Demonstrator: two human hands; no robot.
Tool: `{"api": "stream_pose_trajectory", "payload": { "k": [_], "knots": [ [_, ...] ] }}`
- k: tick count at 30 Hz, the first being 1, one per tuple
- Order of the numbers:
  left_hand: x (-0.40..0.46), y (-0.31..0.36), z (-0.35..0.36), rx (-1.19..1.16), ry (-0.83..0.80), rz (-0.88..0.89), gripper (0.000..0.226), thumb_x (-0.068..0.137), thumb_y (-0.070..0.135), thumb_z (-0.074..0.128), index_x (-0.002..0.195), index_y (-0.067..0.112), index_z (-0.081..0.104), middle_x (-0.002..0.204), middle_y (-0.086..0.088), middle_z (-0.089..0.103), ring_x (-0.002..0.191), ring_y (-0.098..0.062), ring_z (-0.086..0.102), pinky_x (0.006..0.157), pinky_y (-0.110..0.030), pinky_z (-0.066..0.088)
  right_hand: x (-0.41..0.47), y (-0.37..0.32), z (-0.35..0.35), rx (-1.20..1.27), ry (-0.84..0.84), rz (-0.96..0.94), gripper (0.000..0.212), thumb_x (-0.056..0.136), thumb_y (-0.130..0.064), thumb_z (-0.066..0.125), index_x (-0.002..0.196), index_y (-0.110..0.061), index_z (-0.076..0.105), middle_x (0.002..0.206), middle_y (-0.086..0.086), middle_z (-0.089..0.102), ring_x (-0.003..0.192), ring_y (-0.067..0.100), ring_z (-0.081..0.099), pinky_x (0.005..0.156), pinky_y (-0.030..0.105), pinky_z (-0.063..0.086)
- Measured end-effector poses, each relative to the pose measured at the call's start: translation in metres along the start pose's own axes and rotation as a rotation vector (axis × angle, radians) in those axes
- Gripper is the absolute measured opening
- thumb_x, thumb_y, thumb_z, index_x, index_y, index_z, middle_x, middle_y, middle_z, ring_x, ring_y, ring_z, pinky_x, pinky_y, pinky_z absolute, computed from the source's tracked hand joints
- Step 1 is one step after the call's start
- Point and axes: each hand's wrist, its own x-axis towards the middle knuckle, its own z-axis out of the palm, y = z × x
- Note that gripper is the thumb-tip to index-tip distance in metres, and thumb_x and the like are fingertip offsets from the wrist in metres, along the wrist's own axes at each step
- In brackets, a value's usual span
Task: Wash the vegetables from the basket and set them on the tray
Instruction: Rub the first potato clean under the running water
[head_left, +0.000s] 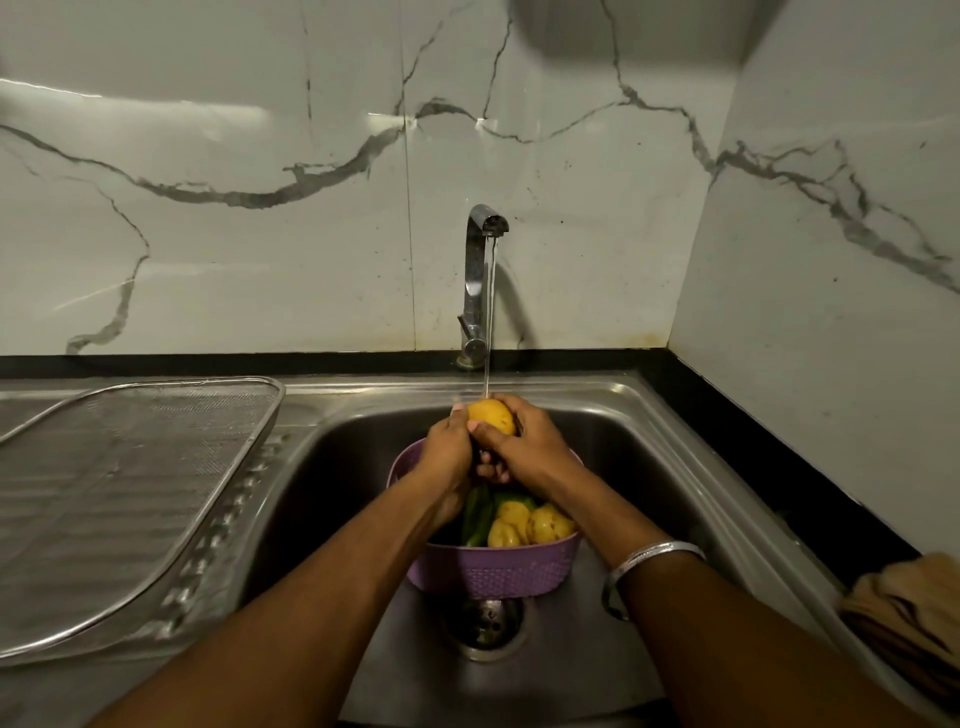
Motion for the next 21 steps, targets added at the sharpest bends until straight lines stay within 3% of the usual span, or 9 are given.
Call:
{"api": "stream_pose_trajectory", "payload": {
  "k": [3,6,7,9,12,14,16,18,21],
  "knots": [
    [0.001,-0.003,0.001,-0.035,0.014,-0.087,0.048,0.110,0.039,0.031,0.128,-0.002,0.048,0.072,-0.013,0.050,0.044,-0.013,0.048,0.036,-0.020,0.041,0.001,0.004,-0.004,-0.003,-0.110,0.117,0.049,0.101,-0.027,0.062,0.146,-0.030,0.043,0.097,0.008,0.070,0.061,0.006,0.066,0.052,0.021,0.051],
    [0.005,-0.005,0.000,-0.044,0.050,-0.112,0.047,0.109,0.039,0.035,0.133,0.001,0.049,0.102,-0.020,0.062,0.061,-0.018,0.056,0.039,-0.022,0.049,0.001,0.007,-0.007,0.119,-0.144,0.250,0.043,0.095,-0.018,0.067,0.134,-0.030,0.055,0.078,0.002,0.070,0.061,0.009,0.064,0.062,0.028,0.051],
    [0.006,-0.005,-0.001,-0.053,0.058,-0.106,0.047,0.109,0.038,0.035,0.134,0.001,0.050,0.108,-0.020,0.063,0.064,-0.019,0.057,0.039,-0.023,0.050,0.001,0.007,-0.009,0.197,-0.165,0.284,0.037,0.094,-0.016,0.069,0.127,-0.029,0.061,0.081,0.002,0.071,0.063,0.009,0.063,0.066,0.031,0.051],
    [0.007,-0.001,-0.003,-0.092,0.053,-0.095,0.046,0.110,0.037,0.035,0.134,0.001,0.052,0.099,-0.018,0.060,0.063,-0.017,0.053,0.040,-0.022,0.050,-0.001,0.005,-0.011,0.332,-0.212,0.311,0.026,0.095,-0.023,0.068,0.121,-0.028,0.066,0.085,0.002,0.072,0.064,0.008,0.061,0.069,0.032,0.049],
    [0.008,0.003,-0.003,-0.110,0.000,-0.080,0.040,0.110,0.032,0.036,0.135,0.005,0.052,0.091,-0.017,0.057,0.060,-0.017,0.053,0.044,-0.023,0.053,0.002,0.004,-0.012,0.375,-0.108,0.286,0.022,0.101,-0.034,0.060,0.121,-0.029,0.068,0.082,0.002,0.074,0.065,0.009,0.061,0.064,0.028,0.050],
    [0.009,0.003,-0.002,-0.096,-0.031,-0.060,0.034,0.109,0.026,0.041,0.134,0.006,0.052,0.098,-0.019,0.063,0.065,-0.021,0.062,0.052,-0.026,0.058,0.004,0.006,-0.010,0.241,0.024,0.191,0.025,0.100,-0.030,0.063,0.124,-0.028,0.069,0.089,0.001,0.075,0.068,0.012,0.065,0.058,0.024,0.052],
    [0.011,-0.001,0.001,-0.096,-0.063,-0.059,0.036,0.107,0.033,0.046,0.127,0.006,0.059,0.107,-0.019,0.071,0.086,-0.026,0.070,0.068,-0.033,0.062,0.004,0.010,-0.010,0.073,0.111,0.075,0.034,0.093,-0.024,0.073,0.126,-0.028,0.067,0.103,0.001,0.074,0.084,0.017,0.071,0.061,0.025,0.055],
    [0.011,-0.004,0.003,-0.076,-0.101,-0.060,0.041,0.106,0.041,0.043,0.122,0.010,0.065,0.114,-0.017,0.073,0.105,-0.028,0.070,0.084,-0.041,0.060,0.002,0.010,-0.008,-0.023,0.109,-0.013,0.048,0.087,-0.008,0.075,0.128,-0.031,0.065,0.115,-0.001,0.068,0.100,0.017,0.066,0.069,0.028,0.059],
    [0.011,-0.006,0.002,-0.047,-0.128,-0.040,0.042,0.108,0.041,0.036,0.123,0.015,0.066,0.116,-0.014,0.072,0.111,-0.029,0.066,0.092,-0.046,0.056,-0.003,0.004,-0.004,0.003,0.068,-0.029,0.058,0.087,0.005,0.064,0.133,-0.029,0.062,0.123,0.000,0.064,0.110,0.018,0.061,0.080,0.032,0.060]
  ]
}}
